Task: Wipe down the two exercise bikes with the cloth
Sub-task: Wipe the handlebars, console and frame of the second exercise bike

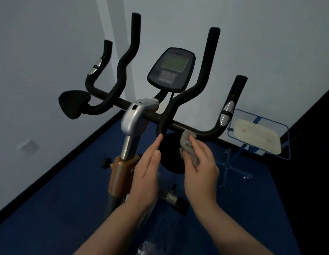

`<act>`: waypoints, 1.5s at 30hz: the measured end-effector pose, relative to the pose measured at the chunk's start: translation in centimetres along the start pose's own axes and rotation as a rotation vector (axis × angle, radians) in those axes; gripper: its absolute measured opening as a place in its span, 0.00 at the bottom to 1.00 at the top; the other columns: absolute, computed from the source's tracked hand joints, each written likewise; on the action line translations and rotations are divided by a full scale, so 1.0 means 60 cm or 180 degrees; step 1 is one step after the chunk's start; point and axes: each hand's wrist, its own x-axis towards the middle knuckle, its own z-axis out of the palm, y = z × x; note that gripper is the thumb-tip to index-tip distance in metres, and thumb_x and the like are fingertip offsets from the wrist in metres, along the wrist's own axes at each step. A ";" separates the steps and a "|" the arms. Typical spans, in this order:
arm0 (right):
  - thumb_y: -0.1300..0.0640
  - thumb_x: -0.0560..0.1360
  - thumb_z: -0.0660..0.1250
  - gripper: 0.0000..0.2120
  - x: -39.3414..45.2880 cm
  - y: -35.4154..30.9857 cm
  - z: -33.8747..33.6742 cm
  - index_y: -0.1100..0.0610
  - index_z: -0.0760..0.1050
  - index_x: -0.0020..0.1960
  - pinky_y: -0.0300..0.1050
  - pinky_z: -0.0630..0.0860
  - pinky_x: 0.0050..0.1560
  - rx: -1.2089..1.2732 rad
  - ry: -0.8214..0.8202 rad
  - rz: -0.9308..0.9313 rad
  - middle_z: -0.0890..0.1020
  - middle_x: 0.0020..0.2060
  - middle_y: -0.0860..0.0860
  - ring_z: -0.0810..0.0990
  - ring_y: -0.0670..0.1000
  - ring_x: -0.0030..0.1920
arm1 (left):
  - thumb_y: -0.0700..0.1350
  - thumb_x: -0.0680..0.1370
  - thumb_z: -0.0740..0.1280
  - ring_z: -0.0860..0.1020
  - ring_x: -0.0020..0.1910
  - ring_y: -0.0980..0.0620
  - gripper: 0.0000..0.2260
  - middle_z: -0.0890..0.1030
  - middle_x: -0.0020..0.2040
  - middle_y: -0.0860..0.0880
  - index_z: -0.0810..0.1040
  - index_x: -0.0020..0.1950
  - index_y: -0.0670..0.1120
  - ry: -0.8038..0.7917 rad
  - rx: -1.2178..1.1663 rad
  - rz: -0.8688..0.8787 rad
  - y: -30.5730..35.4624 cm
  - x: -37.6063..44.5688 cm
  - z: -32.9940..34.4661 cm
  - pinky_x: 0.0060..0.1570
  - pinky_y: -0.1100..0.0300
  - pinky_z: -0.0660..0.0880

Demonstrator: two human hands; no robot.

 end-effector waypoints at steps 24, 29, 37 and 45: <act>0.43 0.77 0.62 0.12 0.162 -0.057 0.013 0.46 0.81 0.52 0.54 0.70 0.60 -0.0933 -0.2251 -0.1241 0.81 0.49 0.42 0.75 0.45 0.53 | 0.39 0.77 0.66 0.82 0.44 0.48 0.04 0.84 0.42 0.47 0.80 0.48 0.43 0.1270 0.0000 -0.0176 0.006 0.012 0.011 0.45 0.58 0.80; 0.38 0.74 0.63 0.11 0.190 -0.066 0.014 0.39 0.77 0.53 0.53 0.75 0.55 -0.1601 -0.3354 -0.1450 0.78 0.47 0.43 0.76 0.45 0.50 | 0.40 0.78 0.65 0.82 0.44 0.50 0.04 0.84 0.42 0.49 0.80 0.48 0.45 0.1399 -0.0026 -0.0248 0.002 0.008 0.023 0.44 0.58 0.80; 0.42 0.77 0.62 0.13 0.163 -0.027 0.001 0.45 0.78 0.57 0.53 0.75 0.53 -0.1134 -0.2293 -0.1063 0.80 0.50 0.48 0.78 0.49 0.51 | 0.41 0.78 0.65 0.81 0.48 0.58 0.05 0.83 0.47 0.51 0.79 0.52 0.48 0.1318 0.0380 -0.0029 0.024 0.012 0.032 0.49 0.63 0.78; 0.48 0.81 0.57 0.16 0.110 -0.004 -0.006 0.51 0.73 0.65 0.45 0.72 0.50 -0.1419 -0.1050 -0.0581 0.78 0.54 0.53 0.75 0.52 0.55 | 0.41 0.78 0.66 0.77 0.51 0.63 0.10 0.80 0.52 0.55 0.79 0.58 0.50 0.0779 0.1100 0.0298 0.040 0.036 0.018 0.50 0.70 0.74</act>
